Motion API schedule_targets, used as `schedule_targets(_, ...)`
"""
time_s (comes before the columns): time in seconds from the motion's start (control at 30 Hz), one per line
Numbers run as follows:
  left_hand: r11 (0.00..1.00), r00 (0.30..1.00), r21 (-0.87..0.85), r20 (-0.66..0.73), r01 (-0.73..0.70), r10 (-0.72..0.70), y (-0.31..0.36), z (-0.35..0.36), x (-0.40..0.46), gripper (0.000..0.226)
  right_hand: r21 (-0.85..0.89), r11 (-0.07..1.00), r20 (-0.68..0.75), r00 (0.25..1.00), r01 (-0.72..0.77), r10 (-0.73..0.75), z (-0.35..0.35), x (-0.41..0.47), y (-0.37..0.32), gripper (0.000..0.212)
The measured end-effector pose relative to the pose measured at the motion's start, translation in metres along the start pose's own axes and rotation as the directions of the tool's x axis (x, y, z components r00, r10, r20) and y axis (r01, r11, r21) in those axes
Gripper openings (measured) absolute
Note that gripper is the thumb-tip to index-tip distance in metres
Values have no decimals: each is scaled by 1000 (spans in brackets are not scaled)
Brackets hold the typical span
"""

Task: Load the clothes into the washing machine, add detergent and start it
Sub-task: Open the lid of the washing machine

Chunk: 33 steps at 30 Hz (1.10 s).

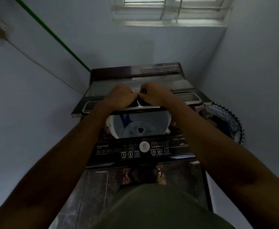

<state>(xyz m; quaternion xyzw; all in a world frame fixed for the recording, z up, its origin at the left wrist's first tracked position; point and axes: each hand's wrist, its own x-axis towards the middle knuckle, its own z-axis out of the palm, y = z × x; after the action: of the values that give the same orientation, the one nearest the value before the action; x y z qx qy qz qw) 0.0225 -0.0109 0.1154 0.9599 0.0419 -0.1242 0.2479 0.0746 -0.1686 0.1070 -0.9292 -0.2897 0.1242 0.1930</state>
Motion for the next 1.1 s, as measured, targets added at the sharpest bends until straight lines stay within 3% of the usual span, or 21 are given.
schedule_targets(0.13, 1000, 998, 0, -60, 13, -13, 16, -24, 6, 44, -55, 998, 42, 999, 15, -12, -32, 6, -8, 24)
schedule_targets(0.2, 999, 998, 29, -66, 22, -20, 18, -31, 13, 47, -62, 997, 26, 998, 50, -48, -40, 3, -9, 34)
schedule_targets(0.33, 993, 1000, 119, -21, 12, -9, 24, -51, 22, 29, -18, 993, 56, 992, 115, -114, -47, -2, -11, 55)
schedule_targets(0.43, 967, 996, 243, 57, -77, 65, 28, -66, 27, 31, -156, 965, -104, 967, 213, -230, -52, -2, -11, 69)
schedule_targets(0.5, 961, 996, 265, 62, -79, 65, 31, -74, 34, 32, -268, 921, -225, 911, 284, -346, -60, -3, -14, 64)
schedule_targets(0.63, 994, 996, 67, -13, 87, -86, 34, -82, 47, 33, -359, 867, -261, 855, 345, -448, -74, 1, -17, 67)
schedule_targets(0.7, 974, 999, 226, 43, 5, -15, 33, -89, 54, 31, -385, 850, -231, 854, 359, -466, -80, 7, -14, 69)
schedule_targets(0.8, 848, 987, 504, 85, -163, 139, 32, -99, 55, 29, -383, 838, -227, 840, 388, -493, -87, 13, -11, 59)
schedule_targets(0.83, 866, 983, 468, 37, -175, 179, 34, -102, 54, 27, -379, 838, -230, 837, 393, -496, -89, 15, -11, 56)
schedule_targets(0.9, 925, 935, 264, -154, -274, 321, 41, -107, 51, 26, -371, 840, -244, 832, 395, -499, -93, 21, -11, 52)
schedule_targets(0.97, 921, 798, 83, -474, -380, 372, 50, -101, 46, 30, -362, 851, -266, 833, 381, -486, -98, 27, -10, 48)
schedule_targets(1.03, 879, 630, 93, -662, -467, 406, 58, -93, 39, 32, -325, 873, -317, 828, 364, -463, -103, 33, -10, 41)
schedule_targets(1.1, 870, 558, 186, -701, -457, 443, 60, -84, 33, 32, -338, 872, -428, 767, 355, -478, -104, 42, -11, 33)
